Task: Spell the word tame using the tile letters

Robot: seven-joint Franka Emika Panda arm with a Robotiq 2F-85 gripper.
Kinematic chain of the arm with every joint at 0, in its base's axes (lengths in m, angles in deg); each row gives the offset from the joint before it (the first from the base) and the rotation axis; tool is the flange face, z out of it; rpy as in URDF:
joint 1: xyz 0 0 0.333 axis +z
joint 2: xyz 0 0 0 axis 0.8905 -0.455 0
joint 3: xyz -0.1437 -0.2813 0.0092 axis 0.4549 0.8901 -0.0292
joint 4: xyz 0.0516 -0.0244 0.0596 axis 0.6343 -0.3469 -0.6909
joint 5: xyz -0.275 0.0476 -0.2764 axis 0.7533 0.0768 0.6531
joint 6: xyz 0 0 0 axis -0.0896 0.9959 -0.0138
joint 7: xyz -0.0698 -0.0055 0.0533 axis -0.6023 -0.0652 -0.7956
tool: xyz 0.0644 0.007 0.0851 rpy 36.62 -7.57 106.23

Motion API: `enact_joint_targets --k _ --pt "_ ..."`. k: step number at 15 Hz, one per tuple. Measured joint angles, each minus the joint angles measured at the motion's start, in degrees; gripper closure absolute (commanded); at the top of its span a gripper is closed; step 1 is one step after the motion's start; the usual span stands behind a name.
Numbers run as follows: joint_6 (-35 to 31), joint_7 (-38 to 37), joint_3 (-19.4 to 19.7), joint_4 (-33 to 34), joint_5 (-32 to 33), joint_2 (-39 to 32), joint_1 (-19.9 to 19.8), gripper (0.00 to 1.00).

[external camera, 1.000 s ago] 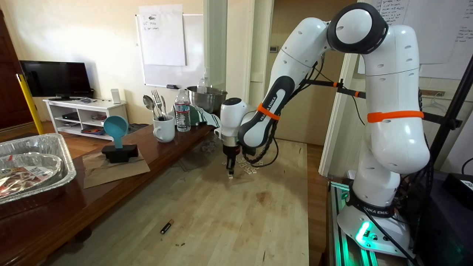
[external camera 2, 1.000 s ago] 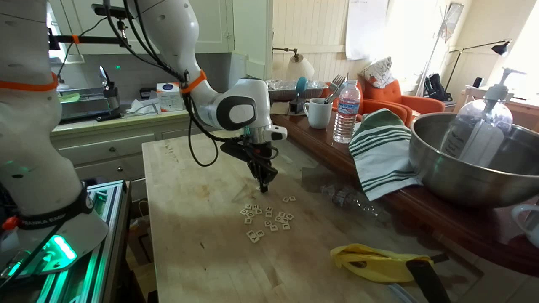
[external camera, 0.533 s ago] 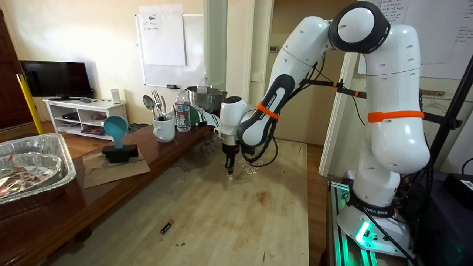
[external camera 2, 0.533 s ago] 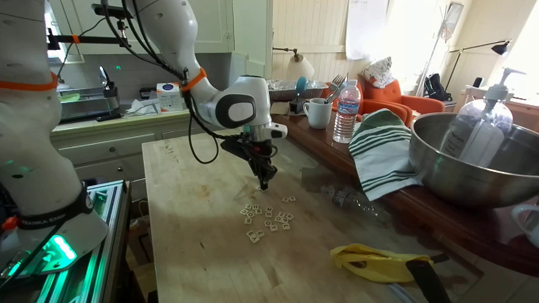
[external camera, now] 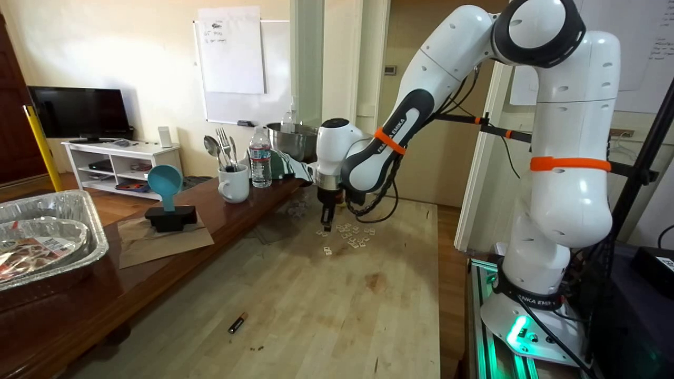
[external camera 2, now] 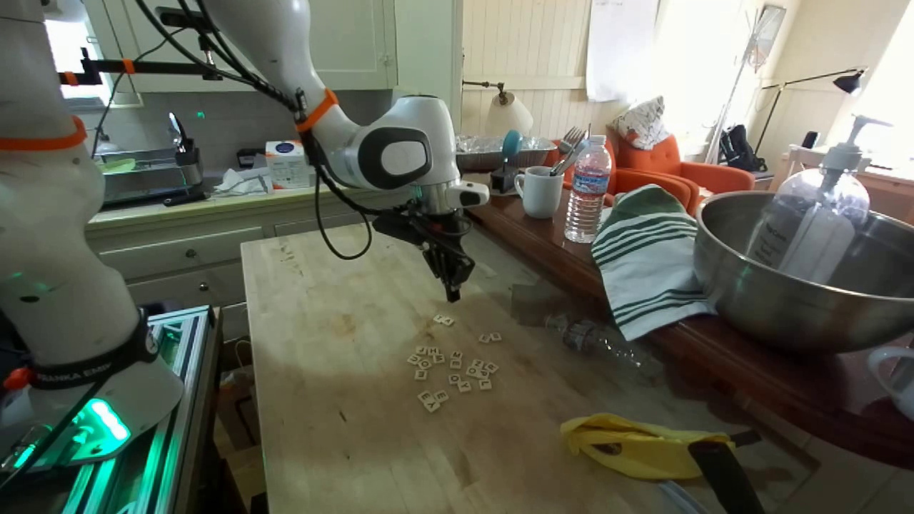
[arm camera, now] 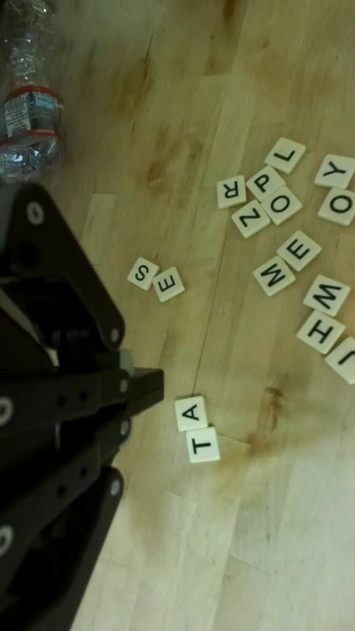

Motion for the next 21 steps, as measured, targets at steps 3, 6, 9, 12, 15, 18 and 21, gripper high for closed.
enact_joint_targets --k 3,6,9,12,15,18,21 --pt "2.1 0.2 0.7 -1.2 2.9 0.8 -0.8 1.00" --pt "2.1 1.4 1.9 -2.6 5.8 0.7 -2.1 1.00" --pt "2.1 1.6 3.1 -2.9 7.7 -0.1 -3.4 0.99" --pt "2.1 1.1 3.7 -2.7 7.7 -0.7 -4.1 1.00" --pt "2.1 1.0 3.6 -2.6 8.0 -0.8 -4.1 1.00" --pt "1.8 1.0 4.1 -2.6 10.6 -0.9 -4.1 1.00" --pt "-0.5 1.0 5.0 -2.6 12.8 -1.6 -4.4 1.00"
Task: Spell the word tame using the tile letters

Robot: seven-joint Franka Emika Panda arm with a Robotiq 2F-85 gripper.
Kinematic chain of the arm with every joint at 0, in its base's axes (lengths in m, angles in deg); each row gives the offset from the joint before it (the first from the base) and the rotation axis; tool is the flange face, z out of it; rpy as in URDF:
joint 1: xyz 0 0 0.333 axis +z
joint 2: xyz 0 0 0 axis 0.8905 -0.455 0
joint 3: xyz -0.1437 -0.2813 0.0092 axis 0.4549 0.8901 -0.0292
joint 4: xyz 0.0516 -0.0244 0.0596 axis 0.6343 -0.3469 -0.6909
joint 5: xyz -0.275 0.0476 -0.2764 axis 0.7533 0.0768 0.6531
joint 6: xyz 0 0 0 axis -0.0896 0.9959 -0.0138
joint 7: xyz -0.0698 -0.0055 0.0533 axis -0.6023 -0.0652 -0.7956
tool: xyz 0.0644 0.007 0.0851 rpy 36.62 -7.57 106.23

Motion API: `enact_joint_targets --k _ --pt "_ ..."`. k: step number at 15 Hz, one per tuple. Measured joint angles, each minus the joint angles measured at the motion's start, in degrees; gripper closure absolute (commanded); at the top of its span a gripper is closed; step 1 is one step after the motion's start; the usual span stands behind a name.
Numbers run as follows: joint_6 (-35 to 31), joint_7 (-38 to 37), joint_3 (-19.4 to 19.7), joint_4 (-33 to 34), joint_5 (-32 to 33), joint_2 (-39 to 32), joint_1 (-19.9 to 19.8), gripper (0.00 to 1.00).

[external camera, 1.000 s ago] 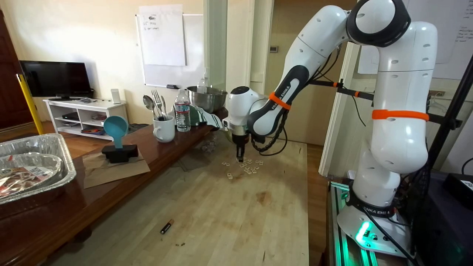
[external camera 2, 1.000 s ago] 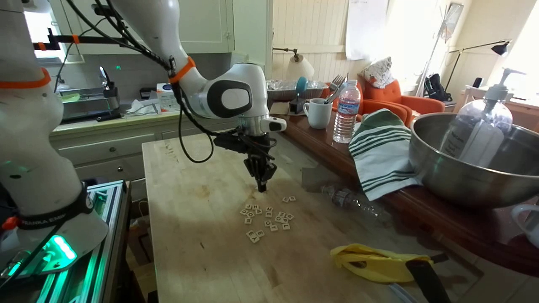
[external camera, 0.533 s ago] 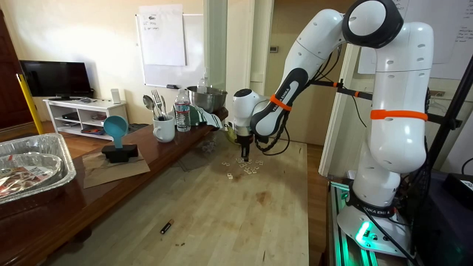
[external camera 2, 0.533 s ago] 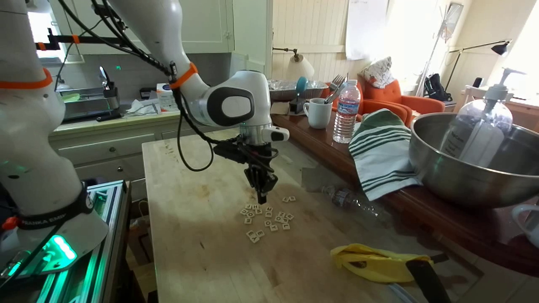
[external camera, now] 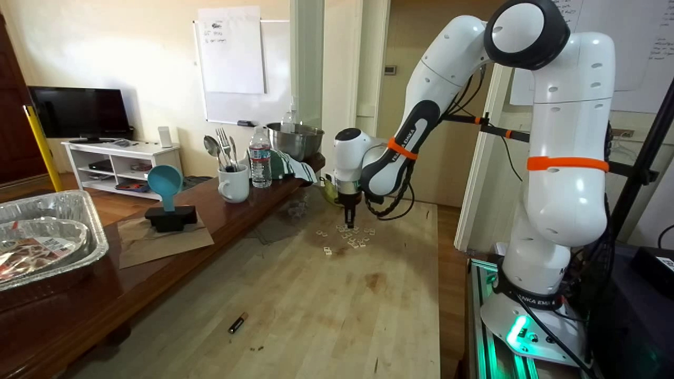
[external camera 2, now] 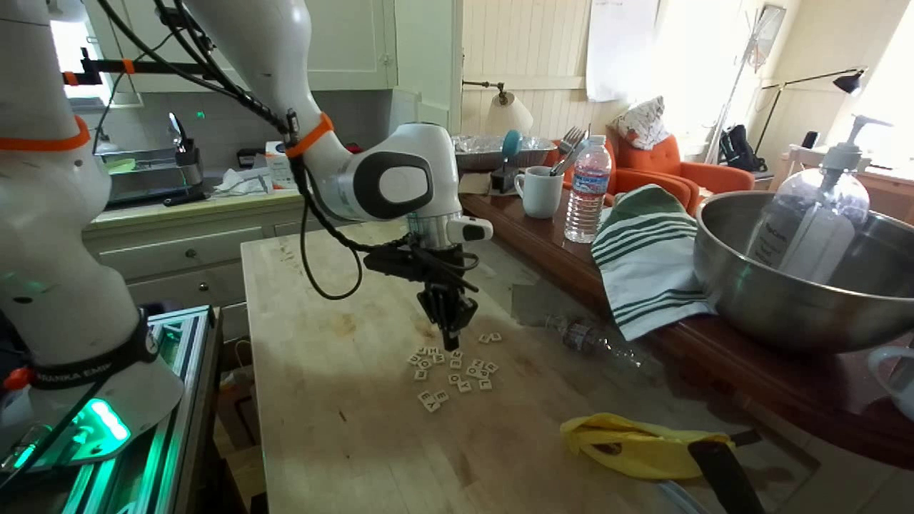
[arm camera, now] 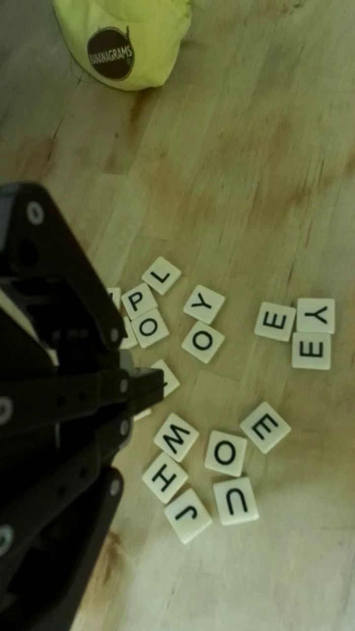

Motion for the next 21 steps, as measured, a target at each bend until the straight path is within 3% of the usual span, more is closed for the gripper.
enact_joint_targets --k 7,21 --pt "-8.2 0.0 0.6 0.0 0.6 -3.0 -0.9 1.00" --pt "-13.0 0.1 0.6 0.3 -1.2 -5.8 -0.5 1.00"
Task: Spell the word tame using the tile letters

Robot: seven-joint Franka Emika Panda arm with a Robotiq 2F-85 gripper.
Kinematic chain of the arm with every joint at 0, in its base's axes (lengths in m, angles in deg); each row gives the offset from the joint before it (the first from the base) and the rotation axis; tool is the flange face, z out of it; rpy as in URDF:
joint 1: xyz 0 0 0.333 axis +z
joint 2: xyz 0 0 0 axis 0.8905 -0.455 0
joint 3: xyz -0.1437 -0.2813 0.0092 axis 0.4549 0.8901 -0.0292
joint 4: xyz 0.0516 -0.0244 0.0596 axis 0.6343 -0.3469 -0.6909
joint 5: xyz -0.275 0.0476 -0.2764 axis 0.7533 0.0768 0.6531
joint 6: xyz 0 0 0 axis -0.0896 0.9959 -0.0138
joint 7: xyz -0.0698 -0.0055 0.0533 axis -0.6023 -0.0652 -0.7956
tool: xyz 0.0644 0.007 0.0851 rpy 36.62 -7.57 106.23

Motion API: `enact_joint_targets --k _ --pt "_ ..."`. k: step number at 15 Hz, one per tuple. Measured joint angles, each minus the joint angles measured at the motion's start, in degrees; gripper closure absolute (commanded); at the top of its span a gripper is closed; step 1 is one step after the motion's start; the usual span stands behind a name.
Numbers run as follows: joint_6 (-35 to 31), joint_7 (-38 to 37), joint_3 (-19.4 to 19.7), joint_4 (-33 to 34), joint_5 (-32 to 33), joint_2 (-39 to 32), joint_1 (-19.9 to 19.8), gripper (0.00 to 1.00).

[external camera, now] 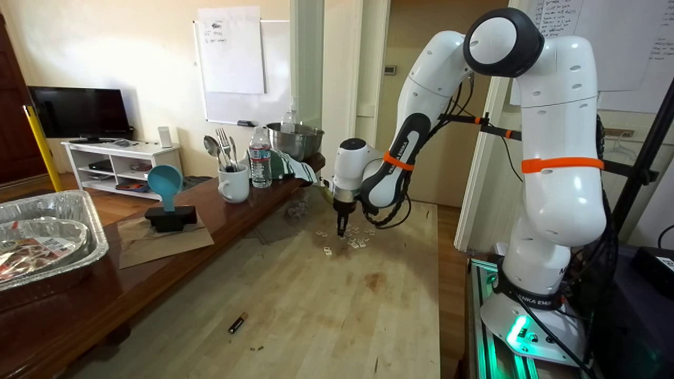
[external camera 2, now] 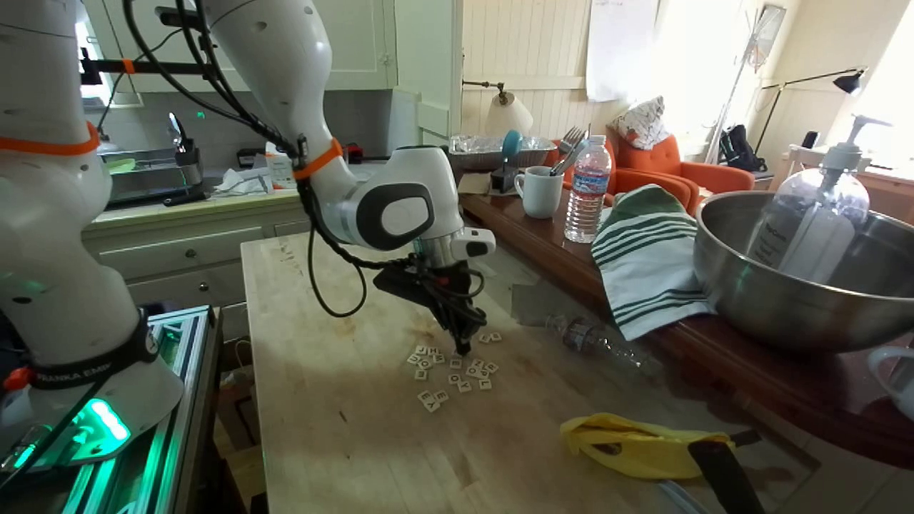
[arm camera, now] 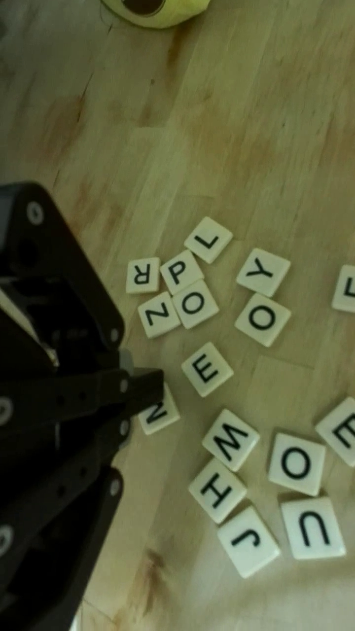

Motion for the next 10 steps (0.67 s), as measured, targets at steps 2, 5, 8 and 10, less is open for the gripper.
enact_joint_targets --k 2,5,8,10 --pt "0.0 0.0 -0.4 0.0 -1.3 0.0 0.2 1.00" --pt "0.0 0.2 -1.0 0.0 -3.8 0.0 0.4 1.00" --pt "0.0 0.2 -1.5 0.0 -6.5 0.0 0.9 1.00" --pt "0.2 0.2 -1.8 0.0 -8.1 0.0 1.2 1.00"
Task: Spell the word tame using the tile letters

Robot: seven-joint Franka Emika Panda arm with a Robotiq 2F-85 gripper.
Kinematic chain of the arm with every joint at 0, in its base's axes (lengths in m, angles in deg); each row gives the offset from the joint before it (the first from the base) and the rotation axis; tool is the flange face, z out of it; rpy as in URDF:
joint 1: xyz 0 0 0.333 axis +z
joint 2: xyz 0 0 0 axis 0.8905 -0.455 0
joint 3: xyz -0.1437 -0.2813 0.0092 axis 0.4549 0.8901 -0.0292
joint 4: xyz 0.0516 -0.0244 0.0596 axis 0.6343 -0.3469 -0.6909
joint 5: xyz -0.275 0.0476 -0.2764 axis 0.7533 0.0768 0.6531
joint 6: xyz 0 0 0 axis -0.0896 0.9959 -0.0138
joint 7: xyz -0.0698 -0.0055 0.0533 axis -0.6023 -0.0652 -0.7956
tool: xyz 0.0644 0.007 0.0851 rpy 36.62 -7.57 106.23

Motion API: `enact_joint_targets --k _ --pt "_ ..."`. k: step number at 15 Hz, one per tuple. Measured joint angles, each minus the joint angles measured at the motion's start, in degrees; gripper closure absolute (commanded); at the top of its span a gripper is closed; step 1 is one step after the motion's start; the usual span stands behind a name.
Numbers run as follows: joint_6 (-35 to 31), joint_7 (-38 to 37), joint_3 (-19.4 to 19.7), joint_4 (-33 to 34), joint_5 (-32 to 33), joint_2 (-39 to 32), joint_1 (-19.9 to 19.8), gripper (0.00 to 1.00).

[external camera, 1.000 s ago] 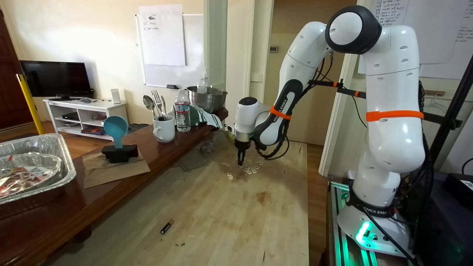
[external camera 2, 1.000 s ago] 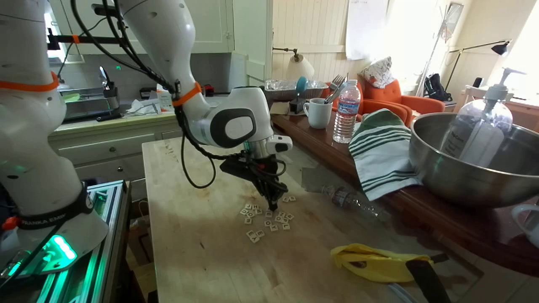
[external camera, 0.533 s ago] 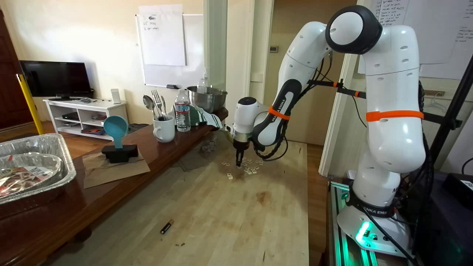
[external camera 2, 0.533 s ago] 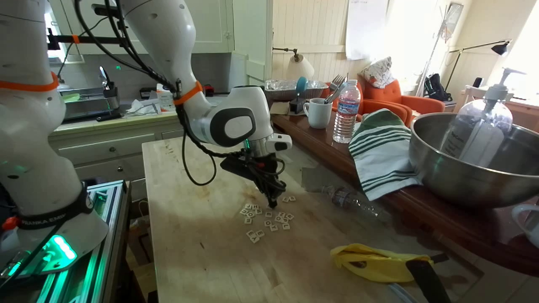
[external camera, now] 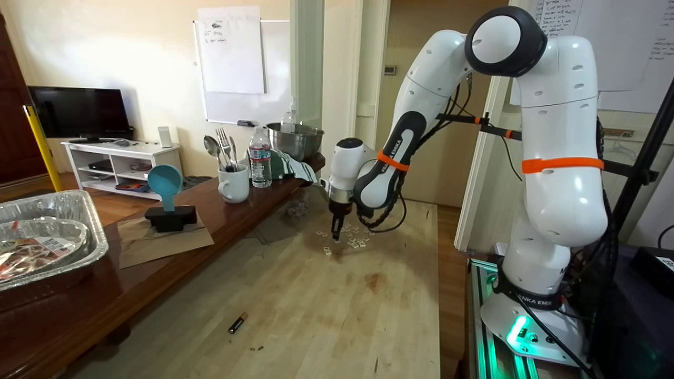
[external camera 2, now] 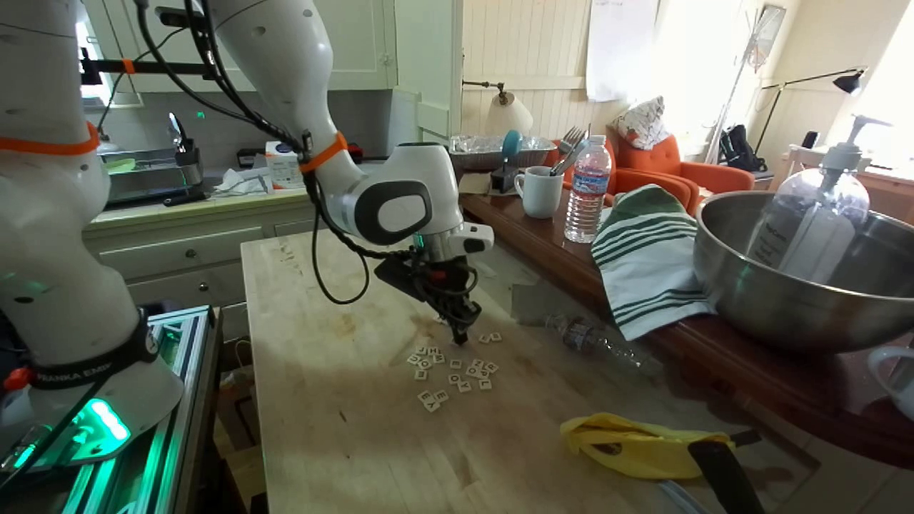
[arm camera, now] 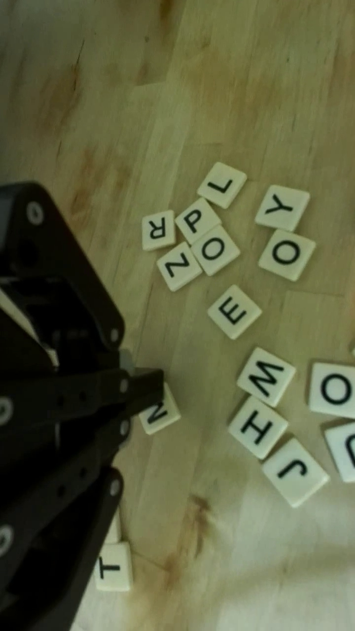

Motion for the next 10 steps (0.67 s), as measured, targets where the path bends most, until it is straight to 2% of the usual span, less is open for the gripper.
enact_joint_targets --k 6,10 --pt "1.1 -0.6 -1.0 0.3 -3.7 0.0 1.1 1.00" --pt "1.7 -4.3 -0.5 0.6 -3.8 0.0 2.4 1.00"
